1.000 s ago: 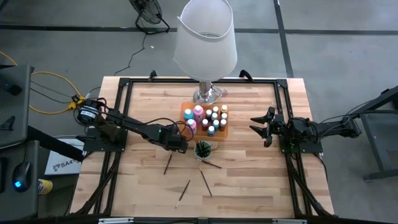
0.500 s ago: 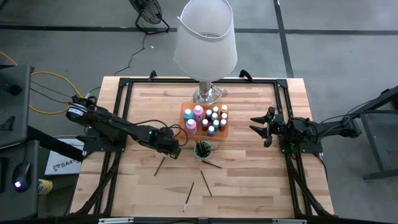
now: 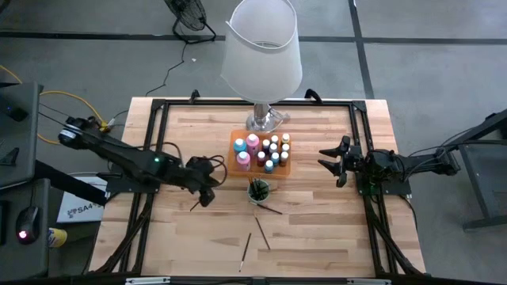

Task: Pick & Place Paint Supplies
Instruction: Put the gray paintbrushes into the green cup

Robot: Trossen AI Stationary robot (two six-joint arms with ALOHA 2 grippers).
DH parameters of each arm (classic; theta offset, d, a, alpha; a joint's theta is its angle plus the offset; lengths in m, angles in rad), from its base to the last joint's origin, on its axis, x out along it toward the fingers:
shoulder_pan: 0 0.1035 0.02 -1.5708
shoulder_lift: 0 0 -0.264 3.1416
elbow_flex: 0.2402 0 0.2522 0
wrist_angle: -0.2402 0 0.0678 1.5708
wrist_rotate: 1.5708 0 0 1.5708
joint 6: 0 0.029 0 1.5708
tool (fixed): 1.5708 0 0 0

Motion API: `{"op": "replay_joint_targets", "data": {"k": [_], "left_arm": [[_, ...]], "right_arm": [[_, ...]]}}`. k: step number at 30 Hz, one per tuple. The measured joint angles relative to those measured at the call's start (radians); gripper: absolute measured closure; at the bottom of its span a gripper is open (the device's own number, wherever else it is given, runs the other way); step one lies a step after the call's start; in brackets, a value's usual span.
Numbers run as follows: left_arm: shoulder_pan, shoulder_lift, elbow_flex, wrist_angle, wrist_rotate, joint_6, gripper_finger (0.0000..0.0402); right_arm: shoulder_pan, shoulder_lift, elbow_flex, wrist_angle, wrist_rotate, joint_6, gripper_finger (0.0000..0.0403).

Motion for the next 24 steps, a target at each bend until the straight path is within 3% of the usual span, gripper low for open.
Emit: {"op": "replay_joint_targets", "data": {"k": [6,12,20,24], "left_arm": [[-0.009,-0.066,0.001,0.189,0.002,0.339,0.0401],[-0.008,-0.066,0.002,0.468,0.089,0.692,0.0401],[-0.006,-0.013,0.003,0.743,0.187,0.974,0.0401],[0.036,0.068,0.003,0.918,0.232,1.039,0.0401]], "right_arm": [[0.0,0.0,0.0,0.0,0.0,0.0,0.0229],[0.0,0.0,0.0,0.0,0.0,0.0,0.0229],[0.0,0.0,0.0,0.0,0.0,0.0,0.0229],[0.0,0.0,0.0,0.0,0.0,0.0,0.0229]]}}
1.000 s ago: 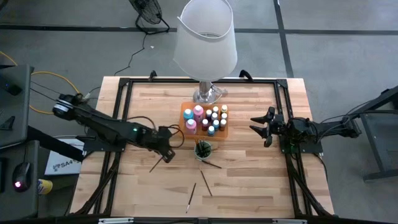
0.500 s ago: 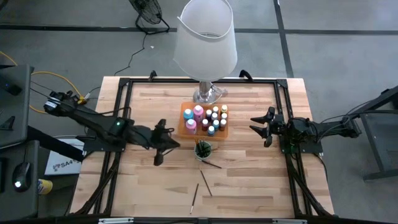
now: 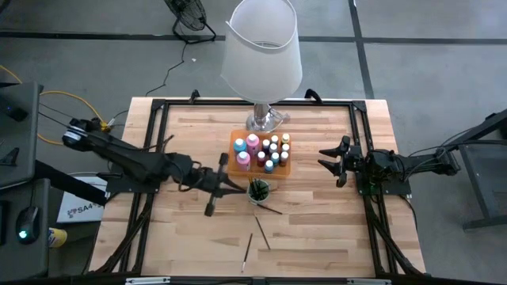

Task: Pick & Place Paint Supplies
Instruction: Put the gray paintbrushes into the green cup

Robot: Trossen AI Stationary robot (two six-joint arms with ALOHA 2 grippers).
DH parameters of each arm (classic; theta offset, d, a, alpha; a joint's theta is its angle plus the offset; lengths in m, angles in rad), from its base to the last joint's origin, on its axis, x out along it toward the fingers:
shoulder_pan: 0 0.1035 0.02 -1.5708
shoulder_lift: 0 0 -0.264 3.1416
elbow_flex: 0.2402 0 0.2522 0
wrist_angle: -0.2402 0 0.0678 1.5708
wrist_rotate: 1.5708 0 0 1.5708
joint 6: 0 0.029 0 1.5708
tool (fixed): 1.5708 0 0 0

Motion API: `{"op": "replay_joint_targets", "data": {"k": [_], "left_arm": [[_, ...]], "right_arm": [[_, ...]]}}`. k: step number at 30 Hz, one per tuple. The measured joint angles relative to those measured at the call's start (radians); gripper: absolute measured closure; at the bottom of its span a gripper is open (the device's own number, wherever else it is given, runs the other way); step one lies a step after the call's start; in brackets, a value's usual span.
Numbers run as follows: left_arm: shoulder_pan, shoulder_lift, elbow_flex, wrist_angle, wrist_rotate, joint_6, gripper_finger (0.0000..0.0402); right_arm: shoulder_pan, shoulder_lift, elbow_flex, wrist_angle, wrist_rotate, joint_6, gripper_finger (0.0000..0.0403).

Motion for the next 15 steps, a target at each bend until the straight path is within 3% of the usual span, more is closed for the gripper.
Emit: {"op": "replay_joint_targets", "data": {"k": [5,15], "left_arm": [[0.065,0.102,0.0,0.183,0.072,-0.011,0.0401],[0.166,0.271,0.0,0.294,0.132,-0.147,0.0401]], "right_arm": [[0.0,0.0,0.0,0.0,0.0,0.0,0.0229],[0.0,0.0,0.0,0.0,0.0,0.0,0.0229]]}}
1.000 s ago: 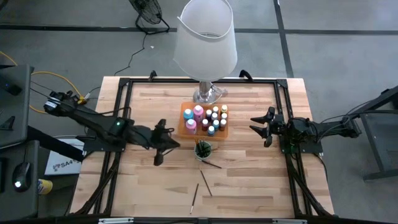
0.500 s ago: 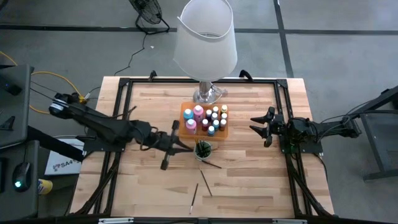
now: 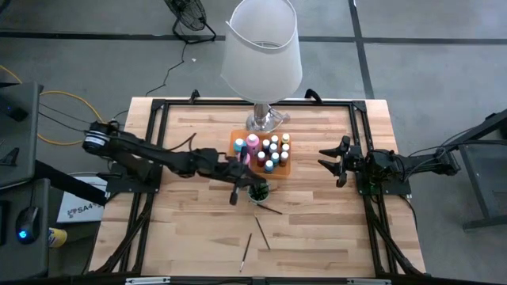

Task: Pick & Place Paint Supplies
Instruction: Put the gray paintbrushes into the green cup

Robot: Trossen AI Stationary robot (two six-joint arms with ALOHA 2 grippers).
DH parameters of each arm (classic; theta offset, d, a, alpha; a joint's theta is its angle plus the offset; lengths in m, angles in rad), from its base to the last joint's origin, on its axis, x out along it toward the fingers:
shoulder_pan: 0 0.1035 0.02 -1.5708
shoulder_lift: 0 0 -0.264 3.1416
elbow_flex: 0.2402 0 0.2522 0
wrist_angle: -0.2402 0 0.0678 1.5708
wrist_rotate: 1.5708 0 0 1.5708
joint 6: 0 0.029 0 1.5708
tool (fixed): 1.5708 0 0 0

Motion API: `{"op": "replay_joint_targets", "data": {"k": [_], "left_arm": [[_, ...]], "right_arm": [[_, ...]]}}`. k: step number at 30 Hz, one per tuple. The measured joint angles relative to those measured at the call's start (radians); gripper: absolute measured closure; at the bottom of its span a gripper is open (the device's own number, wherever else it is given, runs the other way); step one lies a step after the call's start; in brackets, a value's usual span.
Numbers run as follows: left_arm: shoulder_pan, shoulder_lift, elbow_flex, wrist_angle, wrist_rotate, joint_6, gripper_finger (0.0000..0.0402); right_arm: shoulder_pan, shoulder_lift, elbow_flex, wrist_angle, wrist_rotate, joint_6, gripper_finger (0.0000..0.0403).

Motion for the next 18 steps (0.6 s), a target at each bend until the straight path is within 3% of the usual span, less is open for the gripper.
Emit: {"op": "replay_joint_targets", "data": {"k": [11,14,18], "left_arm": [[0.013,0.109,0.0,0.012,-0.002,-0.073,0.0398],[0.013,0.111,-0.001,0.004,-0.015,-0.074,0.0376],[0.013,0.111,-0.001,-0.007,-0.074,-0.108,0.032]], "right_arm": [[0.0,0.0,0.0,0.0,0.0,0.0,0.0229],[0.0,0.0,0.0,0.0,0.0,0.0,0.0229],[0.0,0.0,0.0,0.0,0.0,0.0,0.0229]]}}
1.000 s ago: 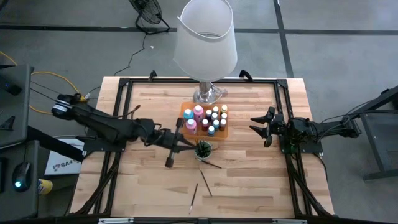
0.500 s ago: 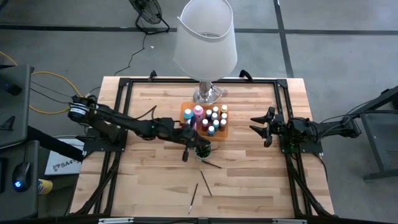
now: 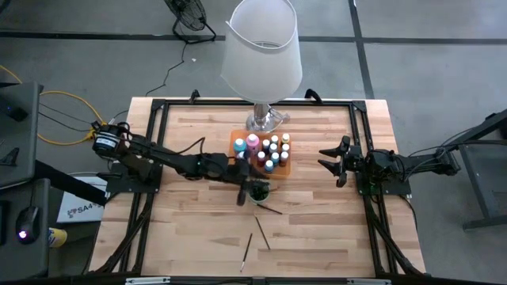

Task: Pick & Place Paint Supplies
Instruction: Put the gray paintbrushes into the green cup

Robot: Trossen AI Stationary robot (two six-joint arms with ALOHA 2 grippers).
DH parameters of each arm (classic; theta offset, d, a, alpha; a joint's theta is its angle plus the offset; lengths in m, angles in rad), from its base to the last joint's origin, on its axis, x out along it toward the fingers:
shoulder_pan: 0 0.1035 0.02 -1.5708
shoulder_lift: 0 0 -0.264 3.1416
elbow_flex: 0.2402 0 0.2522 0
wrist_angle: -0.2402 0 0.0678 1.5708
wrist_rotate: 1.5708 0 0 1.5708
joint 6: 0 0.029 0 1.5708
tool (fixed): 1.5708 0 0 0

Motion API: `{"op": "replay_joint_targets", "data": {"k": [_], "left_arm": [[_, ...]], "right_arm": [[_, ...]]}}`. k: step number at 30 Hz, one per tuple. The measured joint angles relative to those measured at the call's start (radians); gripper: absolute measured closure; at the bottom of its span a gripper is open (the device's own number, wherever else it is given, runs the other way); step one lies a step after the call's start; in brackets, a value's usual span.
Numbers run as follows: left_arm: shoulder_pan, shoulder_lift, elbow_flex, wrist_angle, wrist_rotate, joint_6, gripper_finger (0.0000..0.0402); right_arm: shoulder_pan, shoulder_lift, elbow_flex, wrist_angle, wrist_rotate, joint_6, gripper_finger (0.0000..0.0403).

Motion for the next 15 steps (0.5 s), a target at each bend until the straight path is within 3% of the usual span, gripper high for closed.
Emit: {"op": "replay_joint_targets", "data": {"k": [7,15], "left_arm": [[-0.008,-0.012,-0.001,-0.066,-0.06,-0.079,0.023],[-0.093,-0.153,0.017,-0.247,0.029,0.099,0.0215]], "right_arm": [[0.0,0.0,0.0,0.0,0.0,0.0,0.0229],[0.0,0.0,0.0,0.0,0.0,0.0,0.0229]]}}
